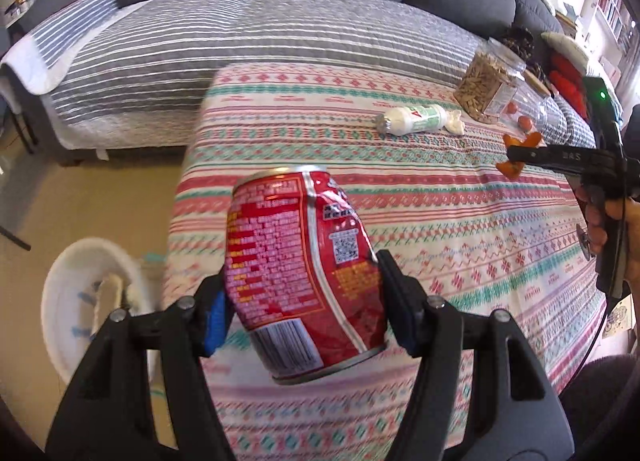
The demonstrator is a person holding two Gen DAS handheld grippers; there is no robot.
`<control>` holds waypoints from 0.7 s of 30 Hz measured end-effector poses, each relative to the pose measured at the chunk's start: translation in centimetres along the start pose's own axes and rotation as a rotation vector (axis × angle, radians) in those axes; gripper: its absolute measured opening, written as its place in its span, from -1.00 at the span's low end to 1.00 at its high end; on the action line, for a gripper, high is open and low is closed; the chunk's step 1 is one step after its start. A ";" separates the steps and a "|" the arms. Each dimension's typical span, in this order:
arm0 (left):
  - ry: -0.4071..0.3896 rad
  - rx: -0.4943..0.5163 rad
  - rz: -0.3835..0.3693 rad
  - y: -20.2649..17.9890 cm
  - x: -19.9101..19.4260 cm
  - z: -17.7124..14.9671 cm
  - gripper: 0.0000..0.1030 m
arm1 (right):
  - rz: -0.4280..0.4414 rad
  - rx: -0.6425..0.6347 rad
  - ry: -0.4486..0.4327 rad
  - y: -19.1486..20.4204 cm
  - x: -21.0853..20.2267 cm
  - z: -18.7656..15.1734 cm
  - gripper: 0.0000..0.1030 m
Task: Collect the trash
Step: 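Drop the red can into the bin with the left tool while the right tool drops the orange peel in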
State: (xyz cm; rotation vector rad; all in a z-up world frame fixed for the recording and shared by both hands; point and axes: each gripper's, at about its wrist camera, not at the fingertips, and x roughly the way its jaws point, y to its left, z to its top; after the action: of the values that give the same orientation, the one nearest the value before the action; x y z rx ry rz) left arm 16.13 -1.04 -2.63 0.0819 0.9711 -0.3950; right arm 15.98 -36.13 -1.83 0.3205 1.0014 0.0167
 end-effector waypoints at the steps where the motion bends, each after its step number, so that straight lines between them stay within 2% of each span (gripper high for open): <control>1: -0.005 -0.007 0.003 0.5 -0.6 -0.3 0.28 | -0.001 -0.003 0.002 0.7 -0.1 -0.2 -0.59; 5: -0.019 -0.041 0.013 2.7 -2.0 -1.4 0.28 | -0.013 -0.017 0.015 3.4 -0.8 -1.8 -0.59; 14: -0.024 -0.194 0.071 11.1 -4.1 -4.5 0.28 | 0.087 -0.068 0.060 11.1 1.2 -4.9 -0.59; 21: 0.013 -0.304 0.144 17.5 -3.5 -6.5 0.28 | 0.159 -0.142 0.086 17.3 3.4 -6.5 -0.59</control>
State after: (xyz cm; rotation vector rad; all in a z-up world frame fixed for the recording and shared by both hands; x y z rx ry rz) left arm 15.63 17.71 -5.29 -0.1211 1.0217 -0.1122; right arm 14.75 -17.42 -3.11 0.2706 1.0522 0.2465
